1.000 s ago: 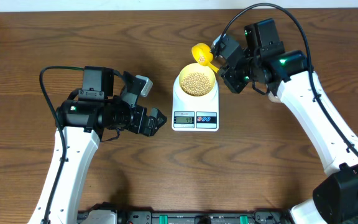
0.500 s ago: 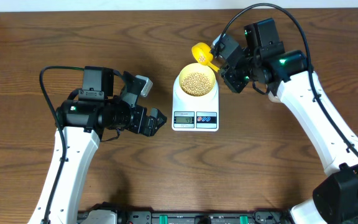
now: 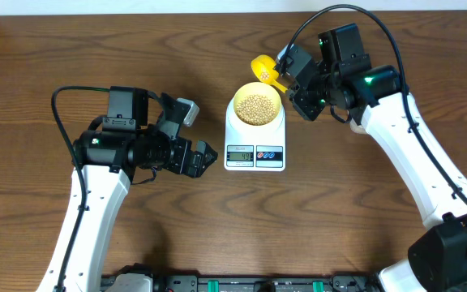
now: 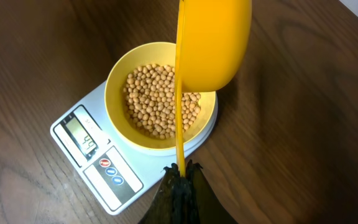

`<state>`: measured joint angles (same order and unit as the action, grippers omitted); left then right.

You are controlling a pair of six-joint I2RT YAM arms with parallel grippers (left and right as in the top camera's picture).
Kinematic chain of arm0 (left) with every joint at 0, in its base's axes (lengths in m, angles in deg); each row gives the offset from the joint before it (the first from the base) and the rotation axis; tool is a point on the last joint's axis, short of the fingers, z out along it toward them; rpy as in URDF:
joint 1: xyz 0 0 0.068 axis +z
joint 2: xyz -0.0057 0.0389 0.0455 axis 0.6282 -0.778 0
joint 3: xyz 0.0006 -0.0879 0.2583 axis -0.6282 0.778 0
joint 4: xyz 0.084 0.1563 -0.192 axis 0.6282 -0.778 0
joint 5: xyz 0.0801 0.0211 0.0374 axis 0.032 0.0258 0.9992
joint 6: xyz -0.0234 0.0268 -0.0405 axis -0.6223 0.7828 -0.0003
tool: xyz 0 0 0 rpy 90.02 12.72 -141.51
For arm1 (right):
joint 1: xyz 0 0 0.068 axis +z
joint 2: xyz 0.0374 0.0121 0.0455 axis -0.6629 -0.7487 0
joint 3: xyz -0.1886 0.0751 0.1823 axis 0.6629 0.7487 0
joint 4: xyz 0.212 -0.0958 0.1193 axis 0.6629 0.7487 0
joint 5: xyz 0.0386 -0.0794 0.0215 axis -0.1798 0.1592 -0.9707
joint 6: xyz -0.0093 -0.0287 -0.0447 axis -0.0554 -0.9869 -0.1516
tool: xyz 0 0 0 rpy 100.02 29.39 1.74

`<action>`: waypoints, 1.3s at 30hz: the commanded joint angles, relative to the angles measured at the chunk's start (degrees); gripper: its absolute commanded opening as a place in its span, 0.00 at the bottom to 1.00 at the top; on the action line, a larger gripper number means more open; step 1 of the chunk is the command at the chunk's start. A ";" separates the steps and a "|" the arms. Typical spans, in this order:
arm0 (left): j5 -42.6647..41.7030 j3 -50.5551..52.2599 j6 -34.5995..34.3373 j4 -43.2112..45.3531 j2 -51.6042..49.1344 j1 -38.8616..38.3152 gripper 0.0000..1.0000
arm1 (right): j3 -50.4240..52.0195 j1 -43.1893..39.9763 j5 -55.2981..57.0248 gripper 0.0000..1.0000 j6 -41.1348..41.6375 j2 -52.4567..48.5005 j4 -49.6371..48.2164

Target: Scoop item into bowl and weigh 50g on scale

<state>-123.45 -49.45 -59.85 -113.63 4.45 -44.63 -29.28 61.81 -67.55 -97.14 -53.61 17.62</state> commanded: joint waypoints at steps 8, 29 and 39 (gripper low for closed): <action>0.50 0.31 0.33 -0.17 -0.24 0.28 0.98 | -0.94 0.48 0.31 0.01 -2.49 -0.35 -0.33; 0.48 0.31 0.33 -0.17 -0.24 0.28 0.98 | -0.92 0.59 -0.35 0.01 -1.66 -0.35 0.15; 0.50 0.31 0.33 -0.17 -0.24 0.28 0.98 | -0.92 0.48 -0.37 0.01 1.77 -0.35 -0.02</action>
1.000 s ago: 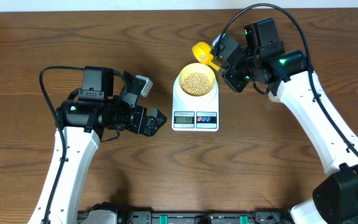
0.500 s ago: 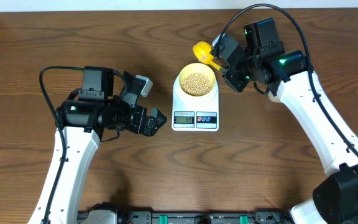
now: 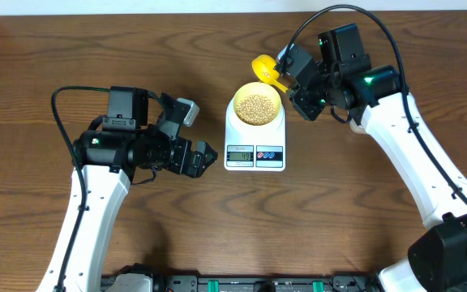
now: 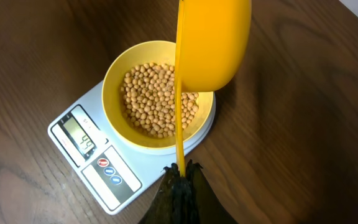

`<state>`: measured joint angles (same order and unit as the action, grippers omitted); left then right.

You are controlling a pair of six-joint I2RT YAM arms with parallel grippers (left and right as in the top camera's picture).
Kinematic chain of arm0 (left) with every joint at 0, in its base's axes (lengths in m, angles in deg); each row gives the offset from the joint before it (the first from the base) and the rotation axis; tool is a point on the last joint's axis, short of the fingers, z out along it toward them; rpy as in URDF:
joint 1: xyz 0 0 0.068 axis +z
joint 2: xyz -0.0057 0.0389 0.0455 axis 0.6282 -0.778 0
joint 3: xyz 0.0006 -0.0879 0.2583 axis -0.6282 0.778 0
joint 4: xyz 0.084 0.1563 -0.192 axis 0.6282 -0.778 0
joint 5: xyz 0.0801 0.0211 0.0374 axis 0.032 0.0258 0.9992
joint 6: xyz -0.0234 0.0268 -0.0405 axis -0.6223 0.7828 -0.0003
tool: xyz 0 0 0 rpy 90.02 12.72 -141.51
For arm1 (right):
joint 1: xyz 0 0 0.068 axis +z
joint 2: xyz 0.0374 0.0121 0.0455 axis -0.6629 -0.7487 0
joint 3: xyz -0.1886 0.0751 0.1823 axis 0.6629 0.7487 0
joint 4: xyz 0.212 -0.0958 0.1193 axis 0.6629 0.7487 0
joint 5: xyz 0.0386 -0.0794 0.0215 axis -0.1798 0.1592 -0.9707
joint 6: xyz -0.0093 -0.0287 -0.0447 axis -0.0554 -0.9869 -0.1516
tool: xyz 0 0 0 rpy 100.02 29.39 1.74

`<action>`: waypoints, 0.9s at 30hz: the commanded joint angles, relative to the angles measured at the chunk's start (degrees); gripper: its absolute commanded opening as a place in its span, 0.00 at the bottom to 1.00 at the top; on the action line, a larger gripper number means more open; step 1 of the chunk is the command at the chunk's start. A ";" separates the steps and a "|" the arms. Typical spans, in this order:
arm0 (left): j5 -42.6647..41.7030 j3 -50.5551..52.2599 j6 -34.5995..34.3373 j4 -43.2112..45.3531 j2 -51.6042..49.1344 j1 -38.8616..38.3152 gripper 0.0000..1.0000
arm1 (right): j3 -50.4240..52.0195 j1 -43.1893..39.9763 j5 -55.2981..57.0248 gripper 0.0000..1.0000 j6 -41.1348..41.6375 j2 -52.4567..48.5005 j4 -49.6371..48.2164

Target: Scoop item into bowl and weigh 50g on scale

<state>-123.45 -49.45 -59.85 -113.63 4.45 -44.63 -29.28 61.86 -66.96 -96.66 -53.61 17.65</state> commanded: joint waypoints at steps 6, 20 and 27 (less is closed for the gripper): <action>0.50 0.31 0.33 -0.17 -0.24 0.28 0.98 | -0.94 0.44 -1.01 0.01 3.63 -0.35 -0.04; 0.50 0.31 0.33 -0.17 -0.24 0.28 0.98 | -0.94 -3.43 -15.65 0.01 14.45 0.20 0.44; 0.50 0.31 0.33 -0.17 -0.24 0.28 0.98 | -0.94 -4.79 -15.63 0.01 14.43 0.22 1.42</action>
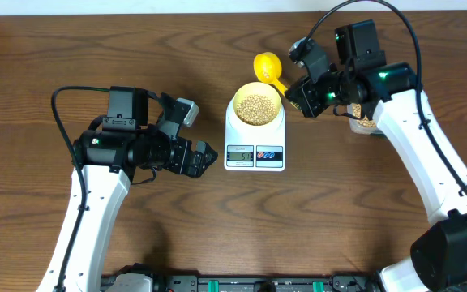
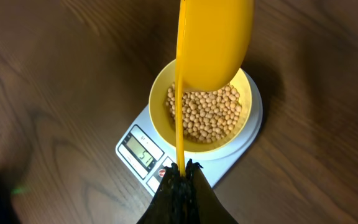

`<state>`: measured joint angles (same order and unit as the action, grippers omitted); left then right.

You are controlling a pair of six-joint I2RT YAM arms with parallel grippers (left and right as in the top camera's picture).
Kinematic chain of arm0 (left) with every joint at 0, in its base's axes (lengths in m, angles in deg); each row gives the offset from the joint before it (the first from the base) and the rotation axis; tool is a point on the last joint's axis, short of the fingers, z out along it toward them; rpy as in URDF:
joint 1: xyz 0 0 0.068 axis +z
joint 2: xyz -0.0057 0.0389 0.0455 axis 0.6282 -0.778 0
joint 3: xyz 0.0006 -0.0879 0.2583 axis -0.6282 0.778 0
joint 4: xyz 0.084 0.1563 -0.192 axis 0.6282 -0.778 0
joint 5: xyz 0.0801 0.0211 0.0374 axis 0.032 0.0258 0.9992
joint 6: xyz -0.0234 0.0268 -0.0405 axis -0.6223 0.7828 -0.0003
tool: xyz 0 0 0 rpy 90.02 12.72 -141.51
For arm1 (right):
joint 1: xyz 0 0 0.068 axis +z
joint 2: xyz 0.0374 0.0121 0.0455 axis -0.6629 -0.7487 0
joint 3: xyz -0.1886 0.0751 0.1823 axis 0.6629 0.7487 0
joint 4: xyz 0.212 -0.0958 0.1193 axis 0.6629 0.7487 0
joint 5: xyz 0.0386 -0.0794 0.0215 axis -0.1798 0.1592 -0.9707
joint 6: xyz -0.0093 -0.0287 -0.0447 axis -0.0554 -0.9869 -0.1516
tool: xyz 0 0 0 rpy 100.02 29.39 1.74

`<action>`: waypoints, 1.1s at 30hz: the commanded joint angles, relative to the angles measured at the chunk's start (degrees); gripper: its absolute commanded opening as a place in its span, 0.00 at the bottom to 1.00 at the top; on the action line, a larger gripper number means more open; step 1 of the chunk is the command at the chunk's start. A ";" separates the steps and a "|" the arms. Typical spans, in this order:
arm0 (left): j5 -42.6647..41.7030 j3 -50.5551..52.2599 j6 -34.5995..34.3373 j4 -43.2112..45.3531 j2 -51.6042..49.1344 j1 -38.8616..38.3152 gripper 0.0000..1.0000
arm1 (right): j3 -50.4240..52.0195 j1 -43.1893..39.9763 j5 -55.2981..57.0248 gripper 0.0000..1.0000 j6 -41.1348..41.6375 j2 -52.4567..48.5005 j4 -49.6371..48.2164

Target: Scoop item into bowl and weigh 50g on scale

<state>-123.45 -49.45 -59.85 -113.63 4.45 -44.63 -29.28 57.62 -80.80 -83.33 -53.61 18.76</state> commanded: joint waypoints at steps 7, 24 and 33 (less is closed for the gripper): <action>0.50 0.31 0.33 -0.17 -0.24 0.28 0.98 | -0.96 -1.55 -2.21 0.01 1.79 0.42 0.35; 0.50 0.31 0.33 -0.17 -0.24 0.28 0.98 | -0.96 -14.58 -15.67 0.01 3.45 2.82 2.84; 0.50 0.31 0.33 -0.17 -0.24 0.28 0.98 | -0.96 -17.22 -15.63 0.01 3.41 2.82 2.91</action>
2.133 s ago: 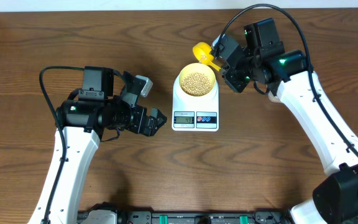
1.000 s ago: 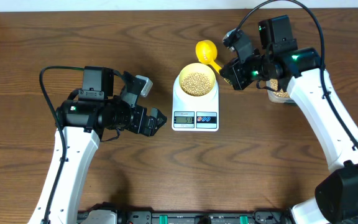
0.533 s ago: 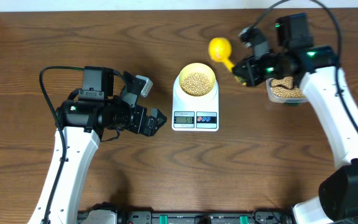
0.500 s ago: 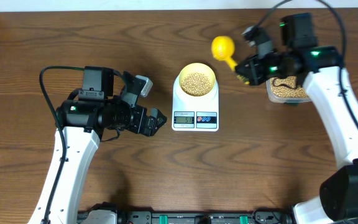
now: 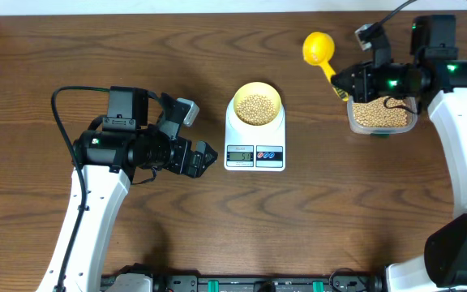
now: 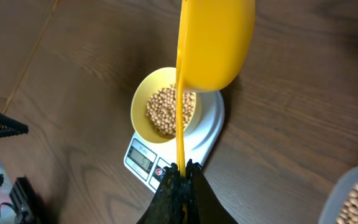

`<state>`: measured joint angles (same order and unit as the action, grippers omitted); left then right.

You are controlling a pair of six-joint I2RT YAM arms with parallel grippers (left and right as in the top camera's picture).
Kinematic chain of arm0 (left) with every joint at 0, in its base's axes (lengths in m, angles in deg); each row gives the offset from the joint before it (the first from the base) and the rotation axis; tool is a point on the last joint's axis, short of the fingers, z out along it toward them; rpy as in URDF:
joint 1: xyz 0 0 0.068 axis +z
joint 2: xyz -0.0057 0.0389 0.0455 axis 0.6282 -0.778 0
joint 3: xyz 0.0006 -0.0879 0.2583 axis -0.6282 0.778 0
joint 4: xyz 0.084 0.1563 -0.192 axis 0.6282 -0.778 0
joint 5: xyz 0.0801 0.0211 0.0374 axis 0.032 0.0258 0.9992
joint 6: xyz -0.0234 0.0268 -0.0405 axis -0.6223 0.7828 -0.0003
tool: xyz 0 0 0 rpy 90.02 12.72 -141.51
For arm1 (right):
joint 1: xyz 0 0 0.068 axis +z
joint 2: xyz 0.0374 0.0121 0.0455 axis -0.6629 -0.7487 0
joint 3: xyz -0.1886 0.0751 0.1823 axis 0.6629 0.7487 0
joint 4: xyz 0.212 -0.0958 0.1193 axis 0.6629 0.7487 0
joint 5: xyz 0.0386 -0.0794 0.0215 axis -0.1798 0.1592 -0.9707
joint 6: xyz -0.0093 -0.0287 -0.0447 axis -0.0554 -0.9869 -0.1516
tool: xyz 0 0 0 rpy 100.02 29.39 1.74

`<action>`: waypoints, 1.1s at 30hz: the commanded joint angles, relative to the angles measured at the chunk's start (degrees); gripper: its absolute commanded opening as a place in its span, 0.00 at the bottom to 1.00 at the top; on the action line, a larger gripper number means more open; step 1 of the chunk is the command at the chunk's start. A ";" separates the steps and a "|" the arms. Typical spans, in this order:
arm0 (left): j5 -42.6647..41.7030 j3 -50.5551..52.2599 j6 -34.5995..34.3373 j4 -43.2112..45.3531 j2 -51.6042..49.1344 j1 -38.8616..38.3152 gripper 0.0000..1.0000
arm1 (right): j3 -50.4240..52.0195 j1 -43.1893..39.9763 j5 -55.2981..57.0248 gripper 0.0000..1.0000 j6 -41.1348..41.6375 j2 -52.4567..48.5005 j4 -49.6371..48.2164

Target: Scoop item into bowl and weigh 50g on scale

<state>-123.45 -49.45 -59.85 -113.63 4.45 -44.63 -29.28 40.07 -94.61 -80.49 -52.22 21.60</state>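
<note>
A yellow bowl filled with soybeans sits on a white scale at the table's middle; its display is lit. My right gripper is shut on the handle of a yellow scoop, held in the air to the right of the scale, near a clear container of soybeans. In the right wrist view the scoop hangs high above the bowl. My left gripper hovers left of the scale, jaws apart and holding nothing.
The clear container shows at the lower right of the right wrist view. A dark rack runs along the table's front edge.
My right gripper has moved right and away from the bowl with the scoop, which is now near the clear container. The left arm has not moved.
My right gripper held the scoop at the bowl's far right rim, the display reading about 49. It stayed there a moment later. Then it was raised beside the bowl, and now holds the scoop off to the right by the container.
</note>
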 commanded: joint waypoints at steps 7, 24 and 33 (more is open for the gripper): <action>0.48 0.31 0.33 -0.17 -0.24 0.28 0.98 | -0.94 6.56 4.22 0.01 -1.42 1.05 -3.28; 0.50 0.31 0.33 -0.17 -0.24 0.28 0.98 | -0.94 20.65 20.94 0.01 -9.07 -3.76 -5.20; 0.50 0.31 0.33 -0.17 -0.24 0.28 0.98 | -0.94 20.61 15.52 0.01 -8.20 -4.35 -5.40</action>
<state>-123.45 -49.45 -59.85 -113.63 4.45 -44.63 -29.28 60.52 -76.71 -88.42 -56.39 16.36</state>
